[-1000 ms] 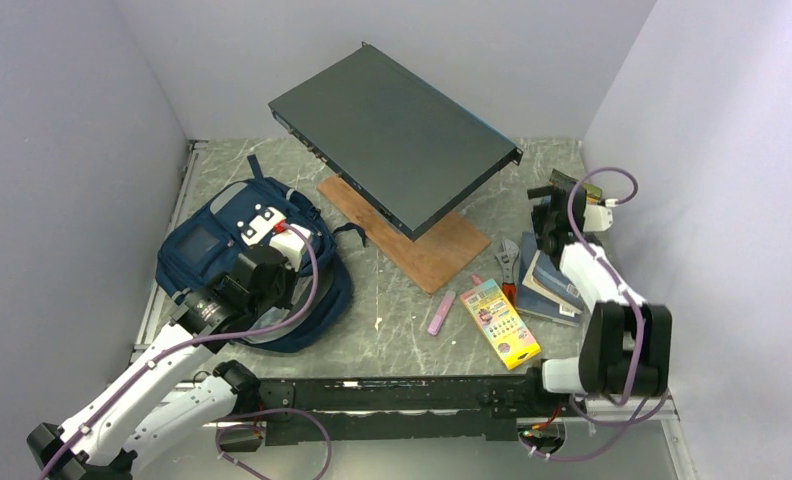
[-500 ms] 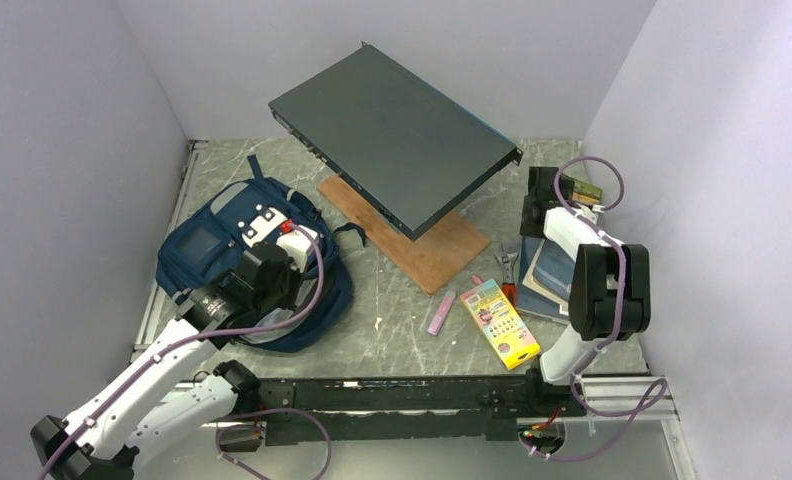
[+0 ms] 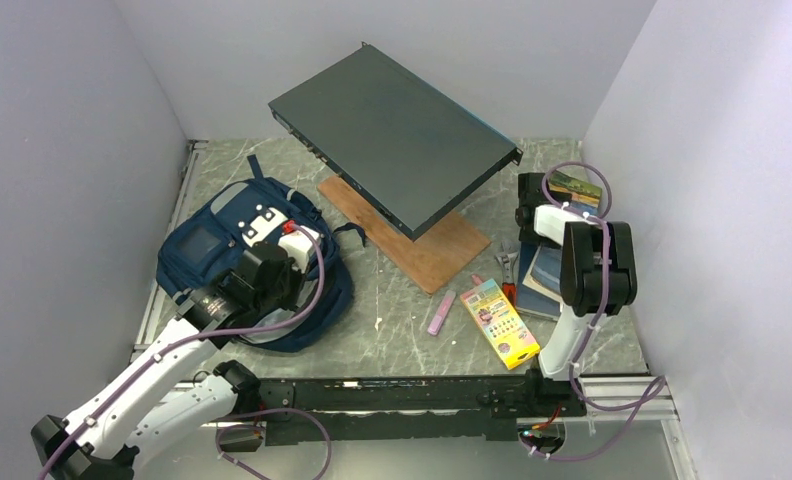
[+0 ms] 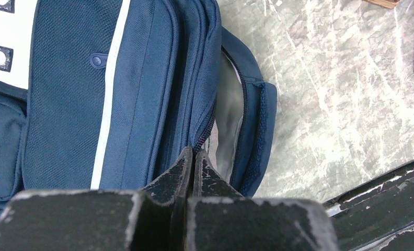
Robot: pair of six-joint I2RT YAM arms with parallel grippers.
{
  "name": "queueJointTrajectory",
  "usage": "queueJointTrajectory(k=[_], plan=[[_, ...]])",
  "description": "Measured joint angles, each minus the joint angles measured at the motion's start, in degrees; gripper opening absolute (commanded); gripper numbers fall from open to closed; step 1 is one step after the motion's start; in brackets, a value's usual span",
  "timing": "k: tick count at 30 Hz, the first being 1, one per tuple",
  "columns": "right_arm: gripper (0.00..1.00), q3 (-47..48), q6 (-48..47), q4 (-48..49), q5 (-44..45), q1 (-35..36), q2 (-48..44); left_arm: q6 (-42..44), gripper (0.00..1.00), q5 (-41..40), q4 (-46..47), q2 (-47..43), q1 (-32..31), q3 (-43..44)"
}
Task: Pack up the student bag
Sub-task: Pick up the book from the center of the board.
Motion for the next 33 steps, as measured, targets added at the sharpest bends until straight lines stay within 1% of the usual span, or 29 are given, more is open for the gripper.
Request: queueJointTrajectory(k=[5,6,7,9,10,11,12,14,15,19,23,27,33], plan=[[0.83,0.2,0.5,2.8,1.0,-0.1,2.2,0.0,0.0,0.0,0.0,1.0,0.0,0.0],[0.8,0.2,0.8,3.3,1.1,-0.2,2.4,0.0,0.0,0.0,0.0,1.3,0.0,0.0],[0.75,0.2,0.9,3.6,1.1,-0.4,2.7,0.0,0.0,0.0,0.0,1.6,0.1,0.0],[0.58,0.3,1.1,4.5,1.0,-1.0,3.3,0.0,0.0,0.3,0.0,2.4,0.6,0.0],[0.52,0.3,0.8,5.0,1.0,-1.4,3.6,0.0,0.0,0.5,0.0,2.7,1.0,0.0],[0.43,0.3,0.3,5.8,1.1,-2.1,3.9,0.0,0.0,0.9,0.0,3.0,1.6,0.0],[0.28,0.2,-0.4,6.4,1.3,-2.7,4.2,0.0,0.0,1.2,0.0,3.0,2.1,0.0],[0.14,0.2,-1.7,7.1,2.0,-3.5,4.3,0.0,0.0,1.8,0.2,3.0,3.0,0.0],[0.1,0.1,-2.2,7.5,2.1,-3.9,4.3,0.0,0.0,2.1,0.2,3.0,3.4,0.0],[0.0,-1.1,-6.8,10.9,1.9,-5.3,3.2,0.4,0.0,4.2,0.5,3.0,5.9,0.0],[0.0,-4.3,-13.6,12.6,2.3,-5.5,-1.7,0.4,0.0,5.3,0.5,3.0,7.0,0.0],[0.0,-7.4,-23.4,14.2,2.3,-5.5,-8.8,0.4,0.0,5.9,0.5,3.0,7.7,0.0],[0.0,-15.6,-39.1,18.2,-2.5,-5.5,-22.3,0.5,0.0,5.9,0.5,2.4,8.3,0.0]])
